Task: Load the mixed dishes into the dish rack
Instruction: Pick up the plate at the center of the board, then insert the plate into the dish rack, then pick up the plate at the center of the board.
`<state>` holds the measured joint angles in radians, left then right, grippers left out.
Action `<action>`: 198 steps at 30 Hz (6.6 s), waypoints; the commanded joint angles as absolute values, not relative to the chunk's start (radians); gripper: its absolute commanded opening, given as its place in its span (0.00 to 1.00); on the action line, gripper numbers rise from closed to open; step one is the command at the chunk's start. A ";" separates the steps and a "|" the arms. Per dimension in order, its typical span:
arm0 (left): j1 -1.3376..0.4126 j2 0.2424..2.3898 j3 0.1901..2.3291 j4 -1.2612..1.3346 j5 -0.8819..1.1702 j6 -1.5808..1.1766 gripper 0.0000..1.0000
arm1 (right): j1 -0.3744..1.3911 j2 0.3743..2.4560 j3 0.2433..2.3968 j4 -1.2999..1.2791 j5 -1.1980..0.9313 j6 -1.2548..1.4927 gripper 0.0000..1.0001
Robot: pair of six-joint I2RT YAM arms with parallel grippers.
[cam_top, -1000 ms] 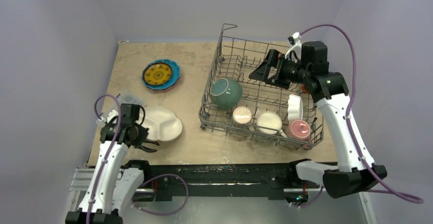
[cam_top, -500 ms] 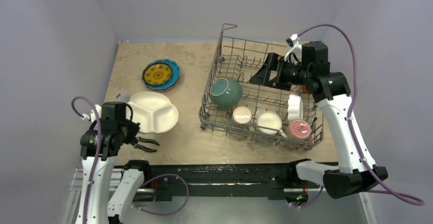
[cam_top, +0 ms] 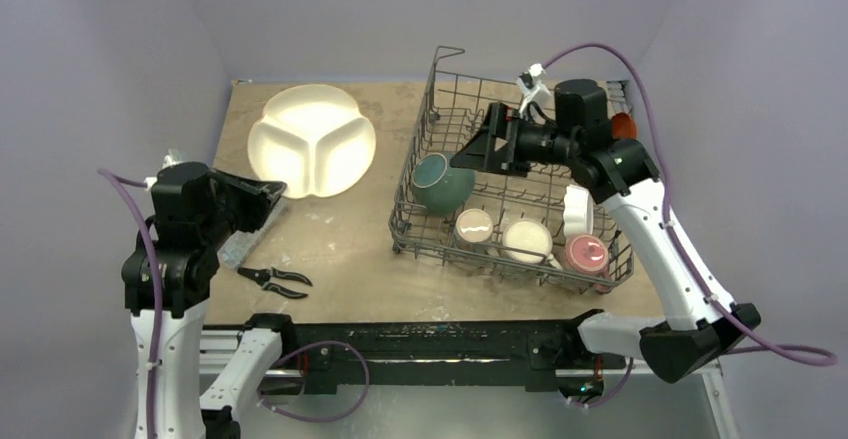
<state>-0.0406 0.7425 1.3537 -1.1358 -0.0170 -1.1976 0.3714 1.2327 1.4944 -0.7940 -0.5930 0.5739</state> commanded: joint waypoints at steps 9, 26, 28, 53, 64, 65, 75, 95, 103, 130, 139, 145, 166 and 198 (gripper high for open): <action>-0.090 0.777 1.307 -0.613 0.254 -1.351 0.00 | 0.751 1.459 1.624 -0.369 -0.379 0.958 0.95; -0.284 0.808 1.204 -0.537 0.246 -1.404 0.00 | 0.792 1.417 1.538 -0.196 -0.202 1.081 0.00; -0.284 0.822 1.206 -0.530 0.261 -1.398 0.00 | 0.792 1.374 1.509 -0.163 -0.154 1.090 0.00; -0.290 0.912 1.547 -1.145 -0.099 -0.514 0.71 | 0.530 1.514 2.054 -0.918 0.834 0.578 0.00; -0.342 0.865 1.457 -1.076 -0.167 -0.312 0.74 | 0.632 1.865 2.376 -1.105 1.027 0.531 0.00; -0.356 0.862 1.457 -1.076 -0.165 -0.299 0.74 | 0.633 1.879 2.379 -1.114 1.023 0.544 0.00; -0.424 0.865 1.468 -1.087 -0.239 -0.235 0.78 | 0.632 1.956 2.374 -1.107 1.034 0.496 0.00; -0.445 0.928 1.540 -1.085 -0.287 -0.198 0.82 | 0.582 1.972 2.267 -0.972 1.075 0.449 0.00; -0.445 0.925 1.549 -1.102 -0.302 -0.194 0.82 | 0.580 2.019 2.274 -0.974 1.049 0.477 0.00; -0.445 0.910 1.551 -1.123 -0.328 -0.178 0.85 | 0.581 2.106 2.281 -1.060 0.920 0.602 0.51; -0.445 0.924 1.572 -1.144 -0.321 -0.207 0.85 | 0.581 2.031 2.315 -1.021 0.786 0.485 0.83; -0.434 0.979 1.630 -1.204 -0.377 -0.293 0.86 | 0.581 1.898 2.321 -0.967 0.608 0.308 0.98; -0.154 1.078 1.345 -1.043 -0.062 -1.074 0.84 | 0.581 0.961 1.391 -0.742 0.143 0.344 0.98; -0.107 1.818 1.428 -0.754 -0.181 -1.971 0.51 | 0.572 1.108 1.524 -0.801 0.486 0.198 0.98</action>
<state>-0.1177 1.8172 1.4437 -0.7681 -0.1459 -1.8511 0.5800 1.0962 1.4532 -0.8242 0.4583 0.2333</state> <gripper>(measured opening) 0.510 0.980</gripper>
